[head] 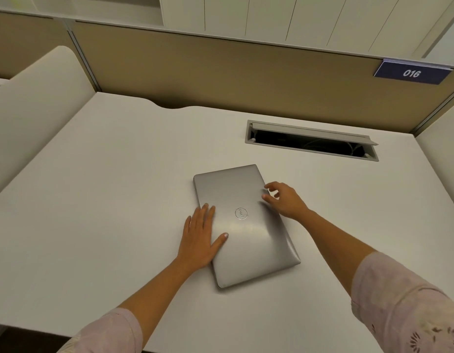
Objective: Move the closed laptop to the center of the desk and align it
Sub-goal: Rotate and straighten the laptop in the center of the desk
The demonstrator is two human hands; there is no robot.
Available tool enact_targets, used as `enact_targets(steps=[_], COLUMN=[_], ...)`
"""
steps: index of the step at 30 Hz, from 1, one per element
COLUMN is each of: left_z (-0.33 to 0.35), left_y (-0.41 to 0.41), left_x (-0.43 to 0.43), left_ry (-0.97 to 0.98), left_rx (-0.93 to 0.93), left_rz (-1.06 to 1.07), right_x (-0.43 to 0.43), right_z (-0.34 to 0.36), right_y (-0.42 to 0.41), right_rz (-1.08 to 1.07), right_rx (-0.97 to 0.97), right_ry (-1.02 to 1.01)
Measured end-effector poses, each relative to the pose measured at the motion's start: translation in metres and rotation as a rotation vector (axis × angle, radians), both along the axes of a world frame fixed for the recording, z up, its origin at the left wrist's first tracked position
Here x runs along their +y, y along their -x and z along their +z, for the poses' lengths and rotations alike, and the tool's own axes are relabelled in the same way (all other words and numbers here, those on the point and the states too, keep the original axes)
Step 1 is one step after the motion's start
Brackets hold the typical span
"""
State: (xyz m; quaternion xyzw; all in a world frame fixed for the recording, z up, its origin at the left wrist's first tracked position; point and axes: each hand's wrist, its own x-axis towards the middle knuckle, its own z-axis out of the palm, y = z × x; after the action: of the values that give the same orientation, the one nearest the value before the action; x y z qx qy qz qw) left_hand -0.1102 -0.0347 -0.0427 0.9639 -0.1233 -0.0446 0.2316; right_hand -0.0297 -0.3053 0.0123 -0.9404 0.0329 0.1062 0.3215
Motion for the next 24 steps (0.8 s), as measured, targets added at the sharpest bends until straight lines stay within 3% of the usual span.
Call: enact_targets(steps=[4, 10, 19, 24], left_z=[-0.002, 0.002, -0.005, -0.003], left_y=[0.001, 0.002, 0.037, 0.039], left_x=[-0.004, -0.006, 0.007, 0.007], left_ry=[0.120, 0.190, 0.131, 0.047], left_rx=[0.164, 0.285, 0.328, 0.287], left_rz=[0.225, 0.344, -0.100, -0.170], right_x=[0.019, 0.047, 0.048, 0.046], right_z=[0.002, -0.003, -0.018, -0.017], right_y=[-0.037, -0.079, -0.101, -0.106], right_rz=[-0.028, -0.003, 0.075, 0.088], right_rx=[0.044, 0.122, 0.199, 0.199], right_ry=[-0.060, -0.039, 0.097, 0.105])
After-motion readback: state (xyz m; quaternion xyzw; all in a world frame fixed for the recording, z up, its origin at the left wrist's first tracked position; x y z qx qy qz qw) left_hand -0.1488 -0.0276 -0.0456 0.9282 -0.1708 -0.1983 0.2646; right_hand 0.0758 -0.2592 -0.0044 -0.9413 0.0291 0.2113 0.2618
